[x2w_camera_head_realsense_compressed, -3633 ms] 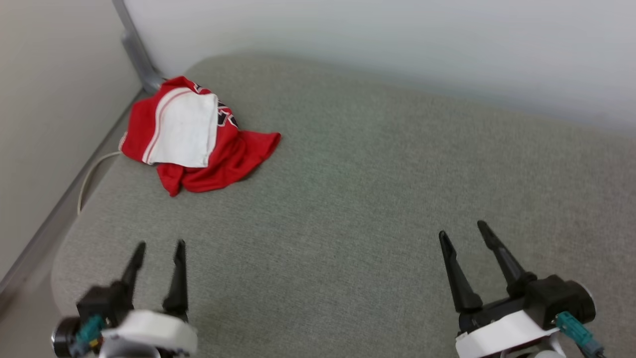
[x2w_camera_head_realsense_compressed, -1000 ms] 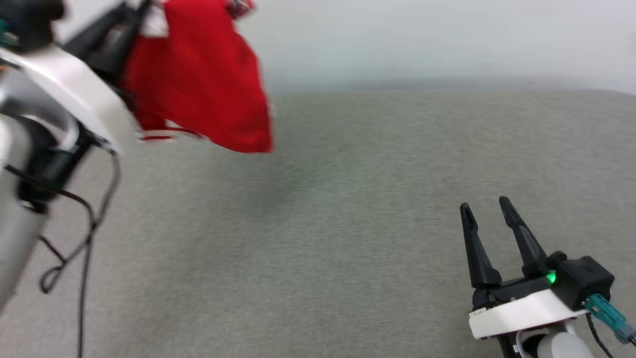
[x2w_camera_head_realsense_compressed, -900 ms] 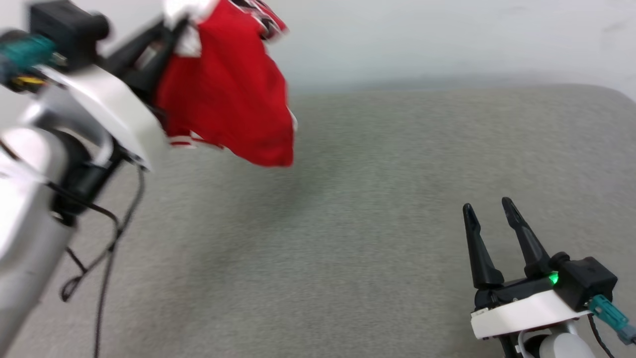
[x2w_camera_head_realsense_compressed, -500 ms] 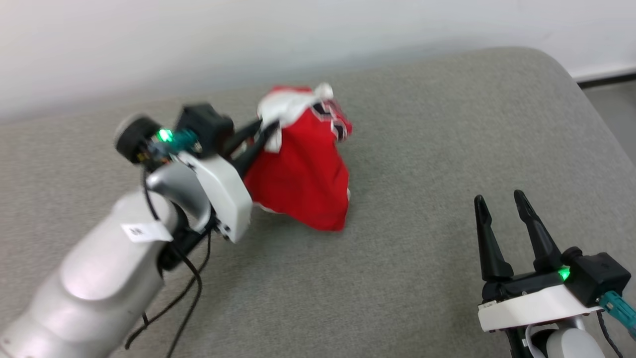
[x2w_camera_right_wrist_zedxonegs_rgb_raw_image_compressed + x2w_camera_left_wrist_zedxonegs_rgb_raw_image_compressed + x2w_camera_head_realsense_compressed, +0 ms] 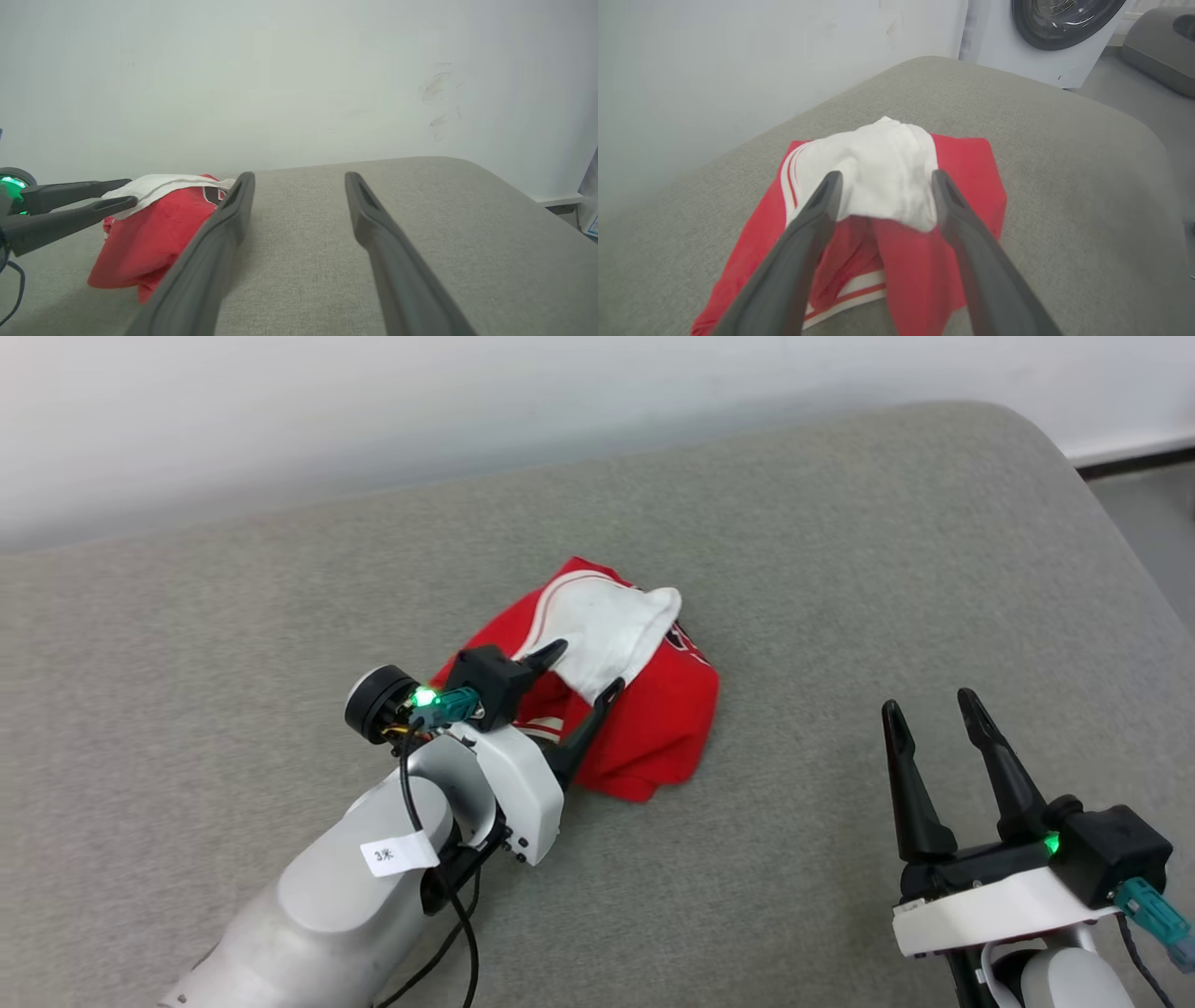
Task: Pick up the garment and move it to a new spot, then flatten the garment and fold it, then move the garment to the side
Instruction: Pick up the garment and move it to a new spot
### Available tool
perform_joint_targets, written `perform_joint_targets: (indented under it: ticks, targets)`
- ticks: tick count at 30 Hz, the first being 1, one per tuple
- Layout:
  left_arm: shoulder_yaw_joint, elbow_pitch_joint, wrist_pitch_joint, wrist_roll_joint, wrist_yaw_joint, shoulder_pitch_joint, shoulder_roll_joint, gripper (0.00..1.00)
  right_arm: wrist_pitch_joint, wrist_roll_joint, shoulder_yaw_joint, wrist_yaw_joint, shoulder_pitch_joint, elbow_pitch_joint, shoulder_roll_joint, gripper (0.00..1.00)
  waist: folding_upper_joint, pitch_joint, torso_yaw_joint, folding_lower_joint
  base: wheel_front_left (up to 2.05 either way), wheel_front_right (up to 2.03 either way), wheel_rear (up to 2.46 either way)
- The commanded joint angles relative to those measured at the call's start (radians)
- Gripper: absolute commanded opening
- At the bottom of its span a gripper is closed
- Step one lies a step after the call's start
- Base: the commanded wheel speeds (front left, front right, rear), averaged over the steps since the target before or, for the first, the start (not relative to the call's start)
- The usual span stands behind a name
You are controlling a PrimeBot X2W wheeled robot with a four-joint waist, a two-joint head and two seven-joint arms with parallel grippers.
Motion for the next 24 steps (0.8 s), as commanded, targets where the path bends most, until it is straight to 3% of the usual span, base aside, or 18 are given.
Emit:
perform_joint_targets:
  ticks: [1,6,10,16,24]
  targets:
    - [0.007,0.015,-0.029,-0.002,-0.002,-0.007,-0.012,1.0,-0.002,-0.016,-0.004,-0.001,-0.01,0.005,0.003,1.0,-0.0001,-0.029,0.032,-0.0001,0.0,0.0,0.0]
    - [0.04,0.011,-0.091,-0.01,0.011,0.008,-0.028,1.0,-0.002,-0.052,-0.017,-0.001,0.02,0.015,0.003,1.0,-0.0001,-0.099,0.106,-0.0001,0.0,0.0,0.0]
    - [0.098,-0.034,-0.11,-0.009,0.056,0.073,-0.004,1.0,-0.002,-0.066,-0.023,-0.001,0.046,0.021,0.003,1.0,-0.0001,-0.157,0.161,-0.0001,0.0,0.0,0.0]
    - [0.245,-0.222,-0.115,0.062,0.15,0.255,0.037,1.0,-0.002,-0.08,-0.029,-0.001,0.075,0.01,0.003,1.0,-0.0001,-0.185,0.224,-0.0001,0.0,0.0,0.0]
    - [0.39,-0.398,-0.115,0.165,0.18,0.505,0.027,1.0,-0.002,-0.078,-0.036,-0.001,0.096,0.008,0.003,1.0,-0.0001,-0.199,0.265,-0.0001,0.0,0.0,0.0]
